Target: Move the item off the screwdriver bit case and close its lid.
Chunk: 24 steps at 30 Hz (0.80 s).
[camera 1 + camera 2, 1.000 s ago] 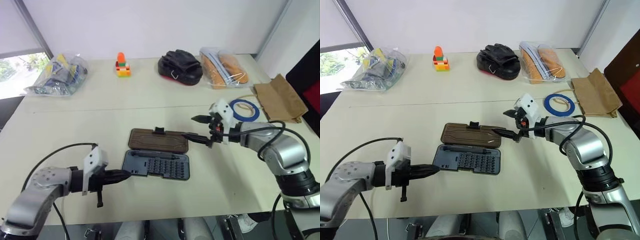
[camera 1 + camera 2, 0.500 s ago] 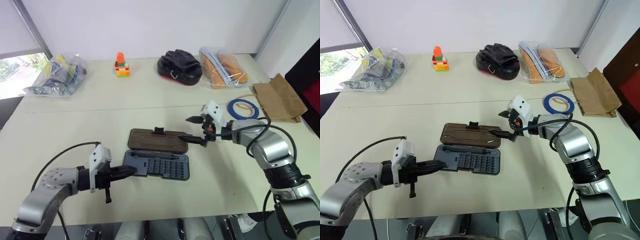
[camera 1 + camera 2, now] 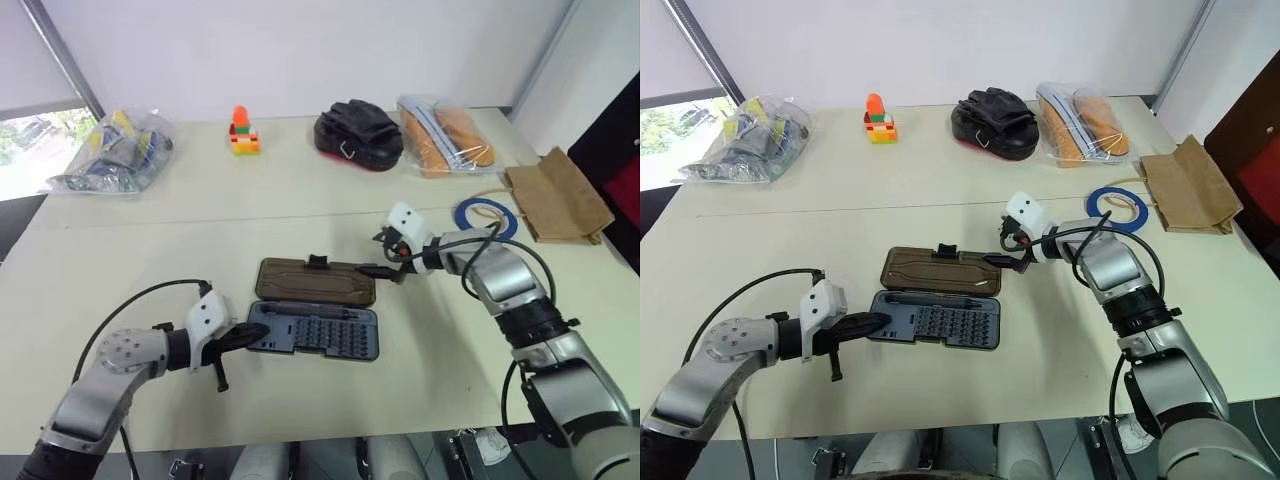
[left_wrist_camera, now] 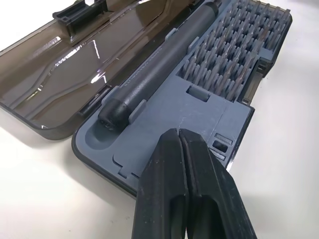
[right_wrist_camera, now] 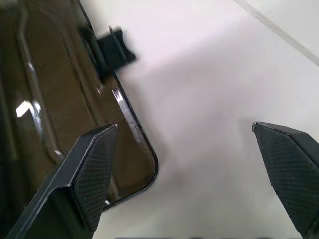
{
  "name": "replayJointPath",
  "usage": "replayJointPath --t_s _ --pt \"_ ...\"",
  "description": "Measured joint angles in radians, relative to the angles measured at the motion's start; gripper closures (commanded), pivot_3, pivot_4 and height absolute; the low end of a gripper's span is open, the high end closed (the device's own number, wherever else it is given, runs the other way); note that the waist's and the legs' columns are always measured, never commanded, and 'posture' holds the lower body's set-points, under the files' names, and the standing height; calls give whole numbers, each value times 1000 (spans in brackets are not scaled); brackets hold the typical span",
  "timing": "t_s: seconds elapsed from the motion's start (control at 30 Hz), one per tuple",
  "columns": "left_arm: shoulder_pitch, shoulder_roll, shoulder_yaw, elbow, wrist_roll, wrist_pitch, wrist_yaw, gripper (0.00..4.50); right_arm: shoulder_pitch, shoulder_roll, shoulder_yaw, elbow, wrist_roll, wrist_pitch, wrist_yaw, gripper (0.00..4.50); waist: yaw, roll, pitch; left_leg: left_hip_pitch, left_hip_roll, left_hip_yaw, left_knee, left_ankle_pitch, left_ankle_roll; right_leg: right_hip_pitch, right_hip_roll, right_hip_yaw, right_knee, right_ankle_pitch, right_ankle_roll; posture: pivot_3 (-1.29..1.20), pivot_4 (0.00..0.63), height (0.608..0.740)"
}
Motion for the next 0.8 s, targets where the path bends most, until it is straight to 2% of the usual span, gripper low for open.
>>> replayJointPath --t_s 0.07,0.17,0.4,0.57,0.7,0.8 --pt "11 -11 -2 -9 -1 3 12 4473 -16 0 17 37 -24 -26 34 0 -1 1 -1 0 0 0 0 0 0 1 0 0 0 0 0 0 150 740" --pt "22 -33 -5 -22 -13 18 35 4500 -43 1 44 67 -57 -65 84 869 -2 2 -2 2 0 -1 0 0 0 2 0 -1 -1 0 0 0 150 740" --pt "49 -50 -8 -107 -42 125 102 4500 -70 30 72 134 -108 -163 169 4451 -5 2 -4 5 0 -1 0 0 0 6 1 -1 -1 0 0 0 150 740" --pt "55 -60 -16 -148 -63 193 143 4500 -90 41 78 194 -148 -250 217 4451 -8 0 -8 7 1 -2 -2 0 0 7 2 -2 -2 0 0 0 150 740" --pt "63 -62 -18 -141 -63 185 148 4500 -90 47 90 225 -200 -387 190 4451 -11 0 -8 17 1 -1 -5 0 0 16 2 -2 -4 -2 -3 0 150 740" --pt "61 -63 -18 -115 -63 151 142 4500 -66 35 93 190 -243 -466 153 4451 -10 0 -8 17 2 -1 -5 0 0 16 2 -2 -4 -2 -3 0 150 740"
